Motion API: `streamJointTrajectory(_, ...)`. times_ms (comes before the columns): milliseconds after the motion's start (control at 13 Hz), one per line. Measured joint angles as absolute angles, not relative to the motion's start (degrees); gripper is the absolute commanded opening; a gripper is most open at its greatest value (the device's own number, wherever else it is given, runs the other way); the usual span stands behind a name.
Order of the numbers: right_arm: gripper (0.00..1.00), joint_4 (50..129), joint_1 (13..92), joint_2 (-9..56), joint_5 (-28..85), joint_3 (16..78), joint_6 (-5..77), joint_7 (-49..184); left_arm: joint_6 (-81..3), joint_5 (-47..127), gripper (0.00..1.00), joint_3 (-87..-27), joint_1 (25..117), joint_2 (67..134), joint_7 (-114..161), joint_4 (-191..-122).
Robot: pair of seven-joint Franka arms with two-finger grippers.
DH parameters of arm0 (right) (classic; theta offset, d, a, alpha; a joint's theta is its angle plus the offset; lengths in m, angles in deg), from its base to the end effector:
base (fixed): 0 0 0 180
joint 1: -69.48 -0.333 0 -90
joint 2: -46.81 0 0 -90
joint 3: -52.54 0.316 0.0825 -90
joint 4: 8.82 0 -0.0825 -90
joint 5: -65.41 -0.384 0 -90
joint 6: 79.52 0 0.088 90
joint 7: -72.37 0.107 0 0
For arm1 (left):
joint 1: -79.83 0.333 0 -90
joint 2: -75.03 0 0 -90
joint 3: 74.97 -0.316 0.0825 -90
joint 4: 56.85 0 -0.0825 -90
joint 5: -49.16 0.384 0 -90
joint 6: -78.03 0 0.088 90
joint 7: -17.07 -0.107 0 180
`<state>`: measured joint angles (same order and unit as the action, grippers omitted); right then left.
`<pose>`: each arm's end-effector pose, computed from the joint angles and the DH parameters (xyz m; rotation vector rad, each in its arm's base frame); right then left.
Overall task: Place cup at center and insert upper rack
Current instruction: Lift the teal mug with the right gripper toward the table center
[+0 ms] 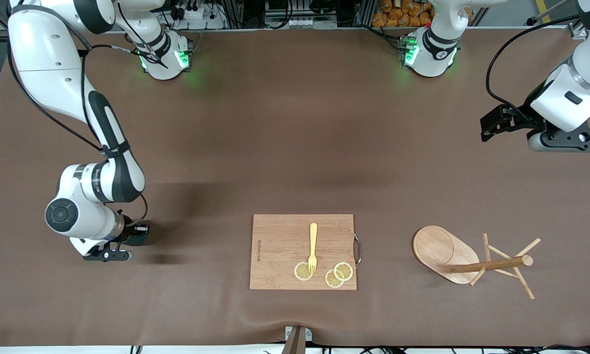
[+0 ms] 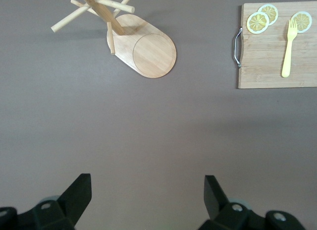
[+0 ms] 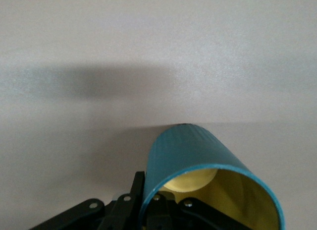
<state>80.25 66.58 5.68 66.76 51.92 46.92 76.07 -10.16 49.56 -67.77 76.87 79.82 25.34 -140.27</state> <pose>0.6968 0.0280 0.2194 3.1109 -0.0120 -0.0999 0.5693 -0.0978 0.6288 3.1377 -0.0507 -0.0004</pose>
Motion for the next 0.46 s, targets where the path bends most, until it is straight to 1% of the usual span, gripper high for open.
streamJointTrajectory(231, 0.0, 79.38, 65.7, 7.2, 66.76, 52.47, 44.22, 76.08, -10.28, 49.56, 1.0, -67.77, 76.87, 80.28, 25.34, -140.3)
streamJointTrajectory(462, 0.0, 78.6, 62.66, 11.67, 66.76, 53.18, 39.52, 76.04, -10.53, 49.56, 1.0, -67.76, 76.86, 80.59, 25.34, -140.3)
